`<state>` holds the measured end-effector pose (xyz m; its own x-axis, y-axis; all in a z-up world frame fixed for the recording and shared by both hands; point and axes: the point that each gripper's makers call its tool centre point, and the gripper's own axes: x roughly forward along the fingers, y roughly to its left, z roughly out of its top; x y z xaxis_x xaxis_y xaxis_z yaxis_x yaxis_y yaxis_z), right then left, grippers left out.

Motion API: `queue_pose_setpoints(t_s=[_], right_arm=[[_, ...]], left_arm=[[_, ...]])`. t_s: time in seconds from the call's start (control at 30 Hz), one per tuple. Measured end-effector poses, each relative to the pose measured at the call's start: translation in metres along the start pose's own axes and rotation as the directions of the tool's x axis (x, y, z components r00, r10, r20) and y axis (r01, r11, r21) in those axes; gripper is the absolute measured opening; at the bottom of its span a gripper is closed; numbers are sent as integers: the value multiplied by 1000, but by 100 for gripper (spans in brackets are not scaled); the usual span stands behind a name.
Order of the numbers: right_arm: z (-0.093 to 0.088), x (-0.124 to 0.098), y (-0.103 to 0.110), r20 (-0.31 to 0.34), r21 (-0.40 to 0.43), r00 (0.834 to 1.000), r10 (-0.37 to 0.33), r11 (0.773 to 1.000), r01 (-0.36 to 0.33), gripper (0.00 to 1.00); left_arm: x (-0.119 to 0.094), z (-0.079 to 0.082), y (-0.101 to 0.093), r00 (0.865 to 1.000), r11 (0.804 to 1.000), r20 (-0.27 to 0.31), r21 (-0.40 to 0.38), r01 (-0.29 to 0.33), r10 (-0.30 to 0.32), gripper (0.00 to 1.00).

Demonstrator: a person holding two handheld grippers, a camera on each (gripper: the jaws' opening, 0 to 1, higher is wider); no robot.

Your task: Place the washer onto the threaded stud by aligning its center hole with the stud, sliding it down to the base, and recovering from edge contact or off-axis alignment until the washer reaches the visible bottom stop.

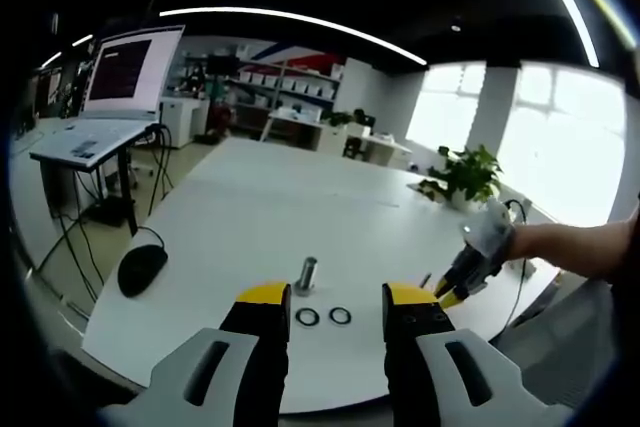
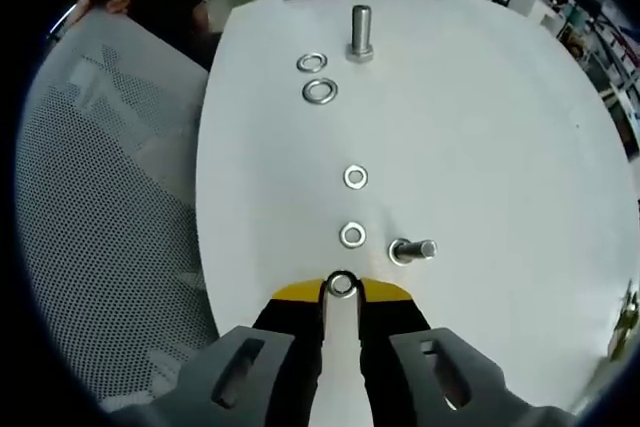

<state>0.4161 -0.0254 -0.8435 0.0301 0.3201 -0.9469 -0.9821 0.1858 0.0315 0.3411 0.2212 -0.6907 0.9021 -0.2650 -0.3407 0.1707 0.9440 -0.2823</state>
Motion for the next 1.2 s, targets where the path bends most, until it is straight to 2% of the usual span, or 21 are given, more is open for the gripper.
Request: queue_pose_setpoints(t_s=[0.6, 0.87, 1.2], right_arm=[[2, -17, 0, 4, -4, 1000, -1, 1000, 1, 13], [0, -27, -8, 12, 12, 1000, -16, 1000, 16, 13], [9, -37, -10, 35, -5, 999, -36, 999, 36, 13]], left_arm=[[0, 1, 0, 1000, 1000, 5, -2, 2, -2, 35], [0, 0, 0, 1000, 1000, 2, -1, 2, -2, 35], [0, 0, 0, 1000, 1000, 1, -1, 2, -2, 35]])
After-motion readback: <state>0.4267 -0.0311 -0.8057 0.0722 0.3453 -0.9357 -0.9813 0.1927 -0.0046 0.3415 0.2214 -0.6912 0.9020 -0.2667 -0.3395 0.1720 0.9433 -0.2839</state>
